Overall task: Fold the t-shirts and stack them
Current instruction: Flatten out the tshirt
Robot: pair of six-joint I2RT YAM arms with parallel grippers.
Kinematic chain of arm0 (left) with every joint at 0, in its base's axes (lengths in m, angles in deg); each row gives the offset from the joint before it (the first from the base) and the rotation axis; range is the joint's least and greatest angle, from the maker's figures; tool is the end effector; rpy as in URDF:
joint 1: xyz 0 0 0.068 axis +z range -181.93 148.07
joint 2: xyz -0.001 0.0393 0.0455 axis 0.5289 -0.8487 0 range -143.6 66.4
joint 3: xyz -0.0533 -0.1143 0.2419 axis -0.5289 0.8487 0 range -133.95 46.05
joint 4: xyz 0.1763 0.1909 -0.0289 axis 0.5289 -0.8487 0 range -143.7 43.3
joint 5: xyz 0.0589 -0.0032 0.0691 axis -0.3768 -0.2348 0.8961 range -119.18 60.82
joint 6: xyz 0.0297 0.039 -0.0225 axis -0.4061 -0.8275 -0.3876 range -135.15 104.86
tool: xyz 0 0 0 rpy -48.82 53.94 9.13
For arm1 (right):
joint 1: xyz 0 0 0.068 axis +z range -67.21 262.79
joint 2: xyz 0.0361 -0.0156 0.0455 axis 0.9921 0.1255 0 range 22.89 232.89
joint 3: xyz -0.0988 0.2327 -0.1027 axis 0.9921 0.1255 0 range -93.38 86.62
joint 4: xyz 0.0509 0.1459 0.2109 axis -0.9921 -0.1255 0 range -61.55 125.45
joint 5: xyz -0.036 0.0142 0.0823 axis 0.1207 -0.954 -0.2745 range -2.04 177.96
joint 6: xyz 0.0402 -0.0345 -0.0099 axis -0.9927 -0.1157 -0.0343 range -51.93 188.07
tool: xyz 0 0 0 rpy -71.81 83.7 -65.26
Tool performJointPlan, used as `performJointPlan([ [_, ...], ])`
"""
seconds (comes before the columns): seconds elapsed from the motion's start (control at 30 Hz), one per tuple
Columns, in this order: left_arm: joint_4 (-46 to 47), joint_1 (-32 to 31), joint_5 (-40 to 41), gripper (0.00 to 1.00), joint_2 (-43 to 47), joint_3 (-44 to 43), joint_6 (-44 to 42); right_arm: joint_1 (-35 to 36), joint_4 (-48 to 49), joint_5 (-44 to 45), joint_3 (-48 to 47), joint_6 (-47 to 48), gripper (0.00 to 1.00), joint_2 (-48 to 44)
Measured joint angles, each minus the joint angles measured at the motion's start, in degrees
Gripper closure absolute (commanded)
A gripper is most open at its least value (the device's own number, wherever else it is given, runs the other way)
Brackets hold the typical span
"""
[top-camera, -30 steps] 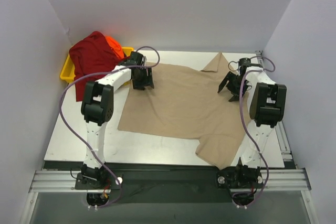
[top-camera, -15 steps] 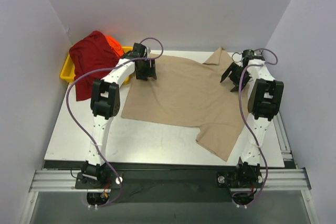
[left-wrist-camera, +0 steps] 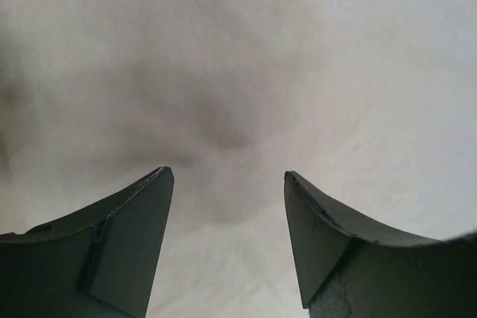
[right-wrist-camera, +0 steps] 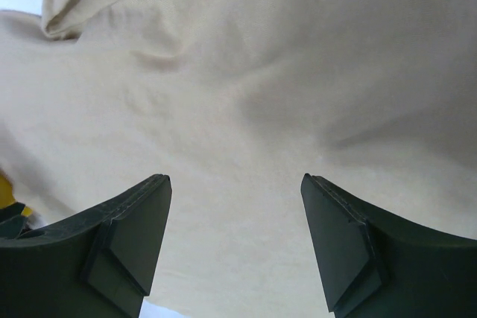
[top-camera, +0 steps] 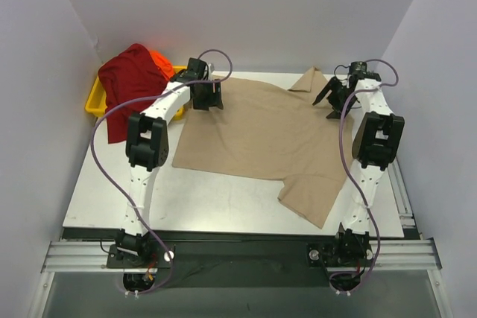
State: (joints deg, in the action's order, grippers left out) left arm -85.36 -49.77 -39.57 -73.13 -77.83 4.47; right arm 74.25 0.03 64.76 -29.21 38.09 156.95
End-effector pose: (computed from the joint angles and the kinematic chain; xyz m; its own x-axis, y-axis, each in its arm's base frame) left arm 0.5087 -0.1705 0.1880 -0.8630 -0.0691 -0.5004 0.1187 0.9351 -0.3338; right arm 0.5147 -0.0632 0.1976 -0.7370 0.5751 -0.3549 0.3162 0.7576 0.5711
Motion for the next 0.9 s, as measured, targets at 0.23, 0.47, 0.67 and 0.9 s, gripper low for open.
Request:
performJointPlan([
  [0.23, 3.8, -0.5, 4.3, 0.32, 20.9, 19.8, -0.6, 0.6, 0.5, -0.6, 7.1, 1.6, 0.28, -9.1],
  [0.47, 8.4, -0.4, 10.4, 0.38, 39.5, 46.1, 1.1, 2.0, 2.1, -0.7, 23.2, 2.2, 0.28, -23.5],
  [0.67, 7.7, 1.8, 15.8, 0.41, 45.9, 62.0, 4.0, 2.6, 3.9, -0.7, 36.0, 2.4, 0.29, -30.2],
  [0.9, 7.8, 4.8, 18.3, 0.46, 47.3, 65.1, 5.2, 2.6, 4.9, -0.3, 45.9, 2.9, 0.29, -36.5],
])
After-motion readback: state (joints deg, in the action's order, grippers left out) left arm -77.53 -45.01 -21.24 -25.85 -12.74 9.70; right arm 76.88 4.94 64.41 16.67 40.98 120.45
